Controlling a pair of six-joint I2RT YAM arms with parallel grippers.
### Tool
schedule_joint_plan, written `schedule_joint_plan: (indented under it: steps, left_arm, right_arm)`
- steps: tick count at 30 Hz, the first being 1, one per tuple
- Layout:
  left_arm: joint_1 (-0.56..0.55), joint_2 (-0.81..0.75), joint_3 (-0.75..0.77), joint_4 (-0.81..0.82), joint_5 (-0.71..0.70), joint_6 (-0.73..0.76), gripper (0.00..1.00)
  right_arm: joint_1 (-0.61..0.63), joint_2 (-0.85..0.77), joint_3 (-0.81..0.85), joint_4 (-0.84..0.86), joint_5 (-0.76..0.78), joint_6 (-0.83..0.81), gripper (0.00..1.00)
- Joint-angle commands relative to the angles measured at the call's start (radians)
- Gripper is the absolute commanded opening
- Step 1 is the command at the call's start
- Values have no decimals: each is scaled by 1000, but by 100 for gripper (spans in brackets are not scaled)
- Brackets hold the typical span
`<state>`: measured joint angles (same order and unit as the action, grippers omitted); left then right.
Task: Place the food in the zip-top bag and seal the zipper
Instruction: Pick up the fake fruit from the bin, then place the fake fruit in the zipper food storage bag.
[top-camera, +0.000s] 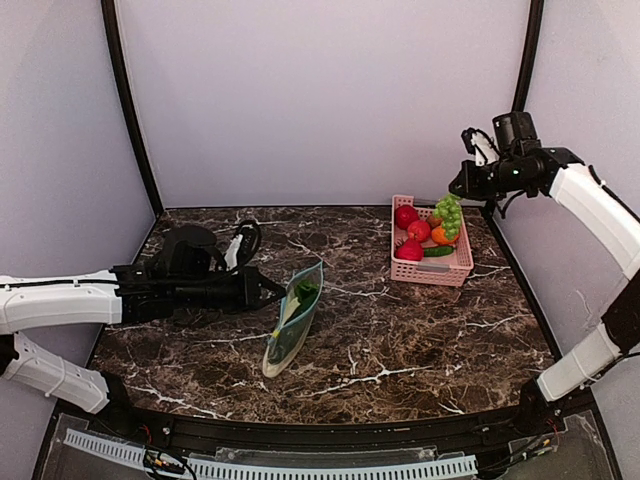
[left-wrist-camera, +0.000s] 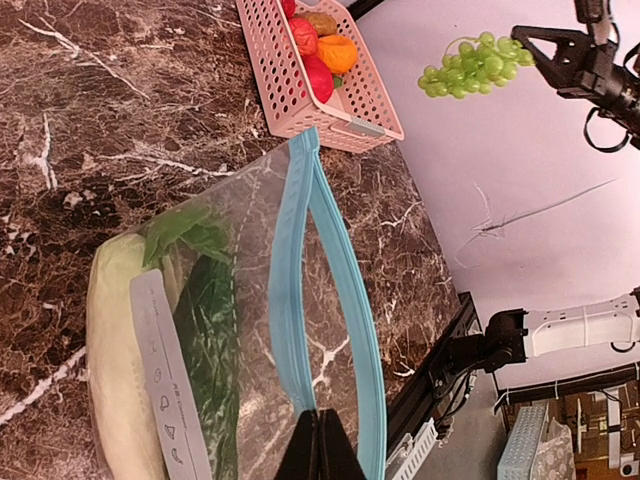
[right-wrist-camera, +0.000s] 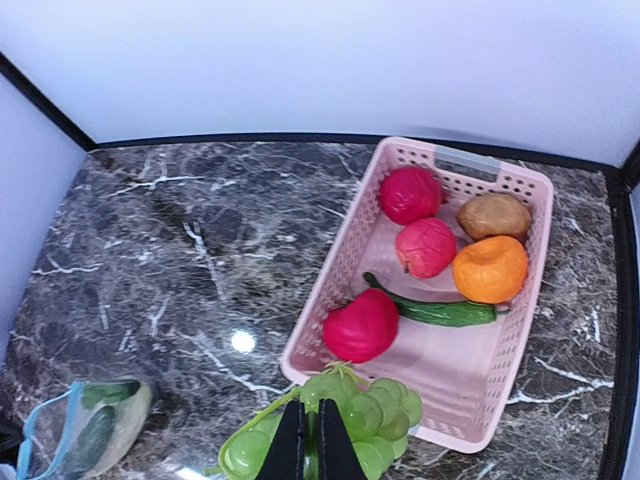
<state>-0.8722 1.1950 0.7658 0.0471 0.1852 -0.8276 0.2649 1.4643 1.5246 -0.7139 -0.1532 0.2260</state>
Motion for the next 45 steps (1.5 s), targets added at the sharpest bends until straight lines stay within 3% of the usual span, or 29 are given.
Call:
schedule_joint_plan:
  steps: [1,11,25,45]
  left_arm:
    - [7,35,41,56,50,2,1]
    - [-14,162,141,152,144,-16,1]
    - [-29,304,139,261,167,-79,1]
    - [-30,315,142,253,152,-85,1]
  right_arm:
    - [53,-94,20,-12,-117,55,0]
    - [230,-188,8,46,-225,182,0]
    - [416,-132,-43,197,-364,208,0]
    - [475,-11,-90,307,-408,216,0]
